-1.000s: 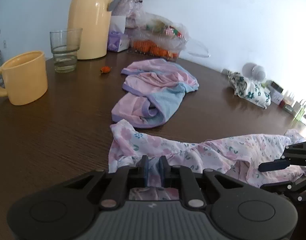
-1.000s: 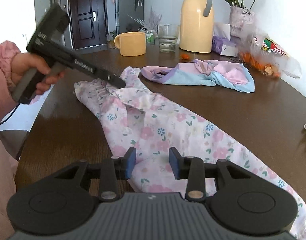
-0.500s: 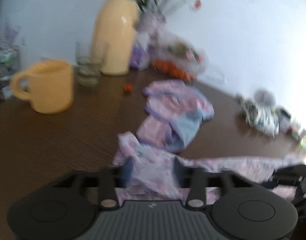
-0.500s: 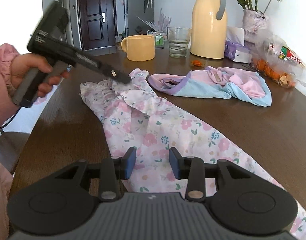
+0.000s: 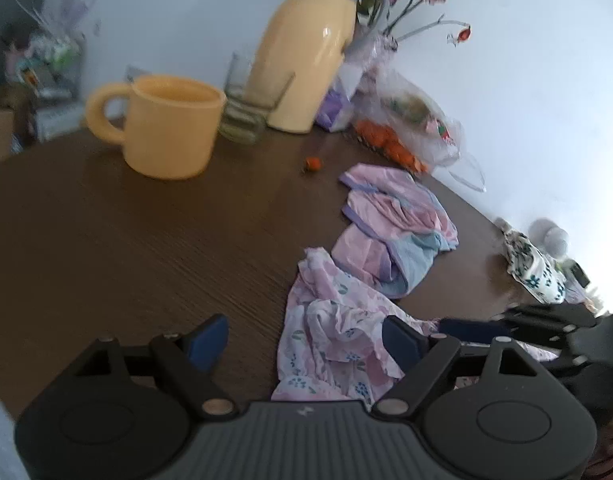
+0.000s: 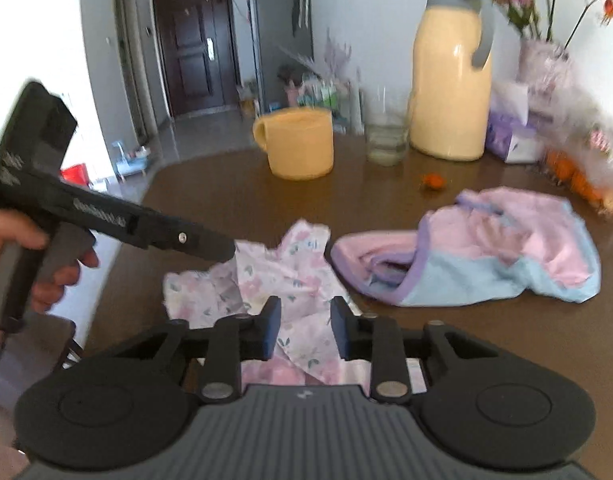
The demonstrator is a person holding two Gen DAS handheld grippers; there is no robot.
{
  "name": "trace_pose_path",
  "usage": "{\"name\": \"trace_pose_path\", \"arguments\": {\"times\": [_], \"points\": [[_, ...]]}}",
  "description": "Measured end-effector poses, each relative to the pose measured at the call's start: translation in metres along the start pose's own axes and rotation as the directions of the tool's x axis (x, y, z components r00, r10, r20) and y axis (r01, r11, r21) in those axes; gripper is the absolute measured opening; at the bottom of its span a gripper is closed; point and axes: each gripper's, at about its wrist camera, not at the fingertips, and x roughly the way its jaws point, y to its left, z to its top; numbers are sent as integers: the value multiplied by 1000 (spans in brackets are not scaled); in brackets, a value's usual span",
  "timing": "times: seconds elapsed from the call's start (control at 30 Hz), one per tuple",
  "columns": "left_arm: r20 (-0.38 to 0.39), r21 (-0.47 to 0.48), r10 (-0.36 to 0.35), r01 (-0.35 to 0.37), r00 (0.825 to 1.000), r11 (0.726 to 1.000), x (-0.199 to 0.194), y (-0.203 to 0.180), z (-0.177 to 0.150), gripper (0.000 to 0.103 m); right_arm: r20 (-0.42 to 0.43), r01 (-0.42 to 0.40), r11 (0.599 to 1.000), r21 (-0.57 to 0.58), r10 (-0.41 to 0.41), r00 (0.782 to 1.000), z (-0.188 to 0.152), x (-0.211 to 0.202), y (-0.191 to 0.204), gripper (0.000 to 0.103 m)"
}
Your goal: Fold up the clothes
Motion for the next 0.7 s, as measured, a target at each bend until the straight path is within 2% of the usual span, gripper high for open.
{"name": "trace_pose_path", "arguments": {"times": [0.1,0.17,0.23,0.3,0.43,0.53,0.63,0.7], "points": [[-53,8,-37,38,998,999,13,3,7,80,-51,15,1000,9,-14,999,-9,16,0,26],[-83,36,-41,44,996,998,19,1,13,69,-66,20,1000,-1,-20,998,-14,19,0,25],[-121,72,-37,46,992,996,25,-3,18,41,-61,32,999,-19,-33,998,-17,19,4,25],[-159,103,-31,48,987,994,29,-7,20,25,-49,38,999,-22,-39,998,-19,19,5,26],[-220,149,-7,40,976,988,36,-17,24,22,-31,39,999,-20,-39,999,-21,19,4,26],[-247,144,4,33,969,989,37,-23,24,18,-27,39,999,-22,-40,999,-21,19,3,26],[-234,147,38,-3,971,989,37,-29,19,9,-23,38,999,-21,-39,999,-22,19,3,26],[-216,167,58,-21,975,986,37,-34,16,7,-22,38,999,-22,-39,999,-22,20,3,26]]}}
